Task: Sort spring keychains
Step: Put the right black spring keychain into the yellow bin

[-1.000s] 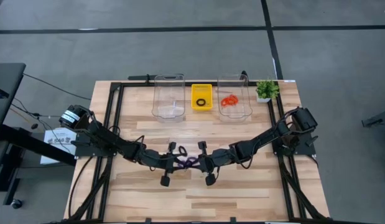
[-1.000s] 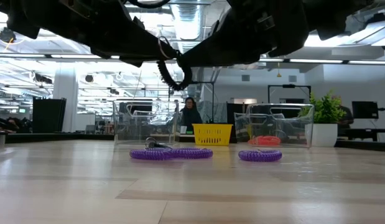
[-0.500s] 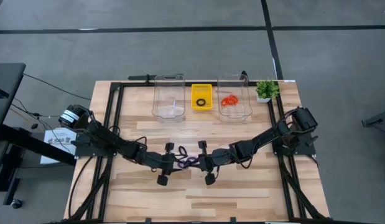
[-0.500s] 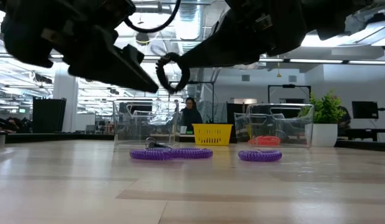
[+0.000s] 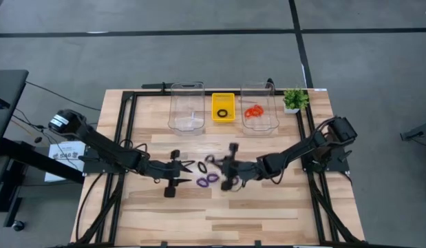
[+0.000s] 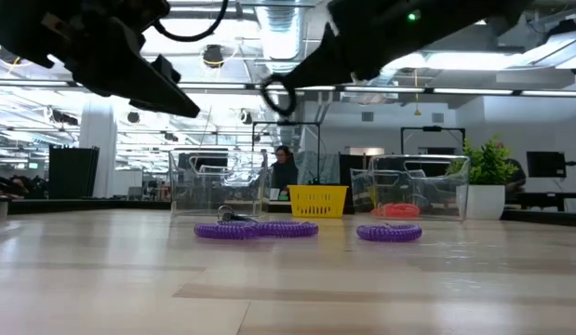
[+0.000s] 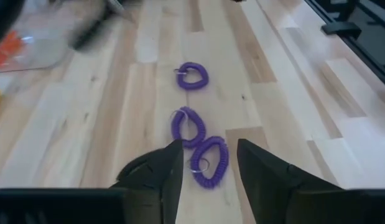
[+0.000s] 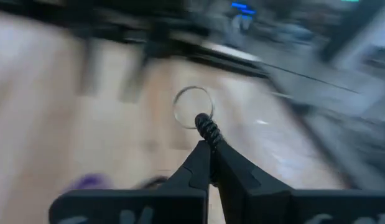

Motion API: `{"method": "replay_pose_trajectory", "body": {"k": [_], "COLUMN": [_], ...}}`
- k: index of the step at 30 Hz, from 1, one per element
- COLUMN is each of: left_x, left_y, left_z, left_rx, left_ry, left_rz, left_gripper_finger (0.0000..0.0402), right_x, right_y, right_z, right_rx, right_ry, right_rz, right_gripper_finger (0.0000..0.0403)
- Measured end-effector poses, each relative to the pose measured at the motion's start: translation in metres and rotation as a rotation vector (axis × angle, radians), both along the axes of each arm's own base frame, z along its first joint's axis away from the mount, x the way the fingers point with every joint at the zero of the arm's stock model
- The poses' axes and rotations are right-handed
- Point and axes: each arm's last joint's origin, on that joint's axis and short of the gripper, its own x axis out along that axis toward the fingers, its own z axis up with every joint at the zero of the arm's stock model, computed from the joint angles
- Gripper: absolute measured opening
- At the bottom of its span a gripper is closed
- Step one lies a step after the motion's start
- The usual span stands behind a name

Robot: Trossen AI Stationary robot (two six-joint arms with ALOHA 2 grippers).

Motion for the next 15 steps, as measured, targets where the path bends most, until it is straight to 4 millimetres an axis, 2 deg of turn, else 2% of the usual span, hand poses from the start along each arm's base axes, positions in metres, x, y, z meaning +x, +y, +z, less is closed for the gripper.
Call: {"method": "replay_pose_trajectory", "body": {"k": [3, 7, 11, 15], "left_x": [-0.006, -0.009, -0.009, -0.009], "left_y": [0.004, 0.005, 0.006, 0.006], "left_z": [0.001, 0.000, 0.001, 0.001], "left_rx": [-0.005, -0.011, -0.015, -0.018], "left_ry": [-0.021, -0.042, -0.055, -0.060], "left_rz": [0.022, 0.029, 0.033, 0.033], "left_gripper_finger": [0.0148, 0.0149, 0.0149, 0.0150], "right_x": [-0.002, 0.000, 0.002, -0.001], "right_y": [-0.020, -0.060, -0.112, -0.161], "right_z": [0.014, 0.031, 0.030, 0.027], "right_rx": [-0.033, -0.007, 0.080, 0.230], "right_ry": [-0.029, -0.105, -0.131, -0.108], "right_rz": [-0.141, -0.294, -0.443, -0.515], "right_gripper_finger": [0.0005, 0.0011, 0.0016, 0.0019]}}
